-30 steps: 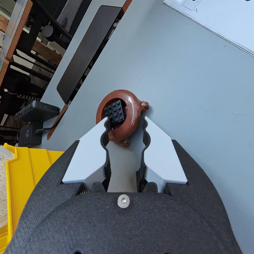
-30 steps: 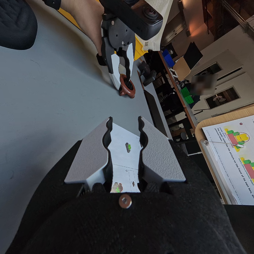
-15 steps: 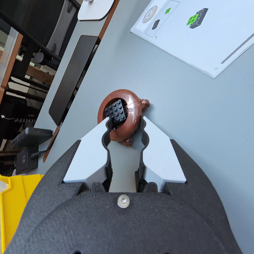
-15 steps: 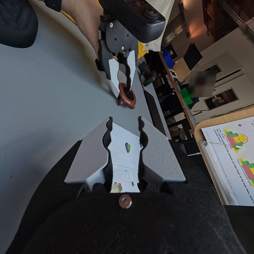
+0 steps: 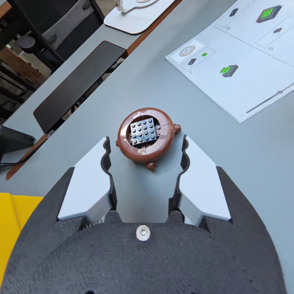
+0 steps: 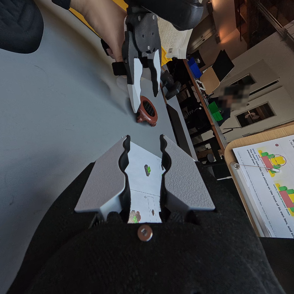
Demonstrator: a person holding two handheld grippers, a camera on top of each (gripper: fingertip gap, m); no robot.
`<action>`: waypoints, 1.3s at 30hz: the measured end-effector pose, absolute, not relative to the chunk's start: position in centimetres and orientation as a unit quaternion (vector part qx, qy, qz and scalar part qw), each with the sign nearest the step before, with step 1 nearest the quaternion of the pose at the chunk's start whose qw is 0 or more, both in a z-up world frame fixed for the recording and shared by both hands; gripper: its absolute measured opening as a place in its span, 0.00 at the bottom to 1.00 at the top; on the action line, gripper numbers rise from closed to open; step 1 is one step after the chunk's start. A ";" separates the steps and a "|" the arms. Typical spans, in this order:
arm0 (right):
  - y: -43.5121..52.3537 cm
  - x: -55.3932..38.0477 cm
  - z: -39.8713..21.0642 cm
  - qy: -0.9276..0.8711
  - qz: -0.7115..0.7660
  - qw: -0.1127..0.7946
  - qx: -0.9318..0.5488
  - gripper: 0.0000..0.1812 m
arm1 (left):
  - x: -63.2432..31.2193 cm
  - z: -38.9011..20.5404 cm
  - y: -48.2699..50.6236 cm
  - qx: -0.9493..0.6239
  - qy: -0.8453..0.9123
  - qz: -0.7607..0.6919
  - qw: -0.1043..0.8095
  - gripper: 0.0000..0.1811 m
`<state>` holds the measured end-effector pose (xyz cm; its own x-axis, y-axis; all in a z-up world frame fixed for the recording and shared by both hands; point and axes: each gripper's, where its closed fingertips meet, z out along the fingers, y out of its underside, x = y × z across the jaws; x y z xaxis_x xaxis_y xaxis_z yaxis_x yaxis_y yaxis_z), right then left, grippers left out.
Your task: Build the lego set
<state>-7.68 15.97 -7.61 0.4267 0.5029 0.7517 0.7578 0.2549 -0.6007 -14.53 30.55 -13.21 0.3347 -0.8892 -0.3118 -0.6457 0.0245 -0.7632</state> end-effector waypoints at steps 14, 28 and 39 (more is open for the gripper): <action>16.0 -7.6 -7.8 -0.527 -0.112 0.590 -0.601 0.21 | -14.2 -13.9 31.3 -0.757 0.481 -0.183 0.401 0.64; 16.1 -7.7 -8.4 -0.534 -0.117 0.582 -0.602 0.21 | -12.0 -15.4 31.9 -0.778 0.462 -0.206 0.372 0.66; 16.0 -7.7 -8.1 -0.535 -0.118 0.585 -0.598 0.21 | -11.9 -15.2 31.5 -0.773 0.465 -0.221 0.370 0.51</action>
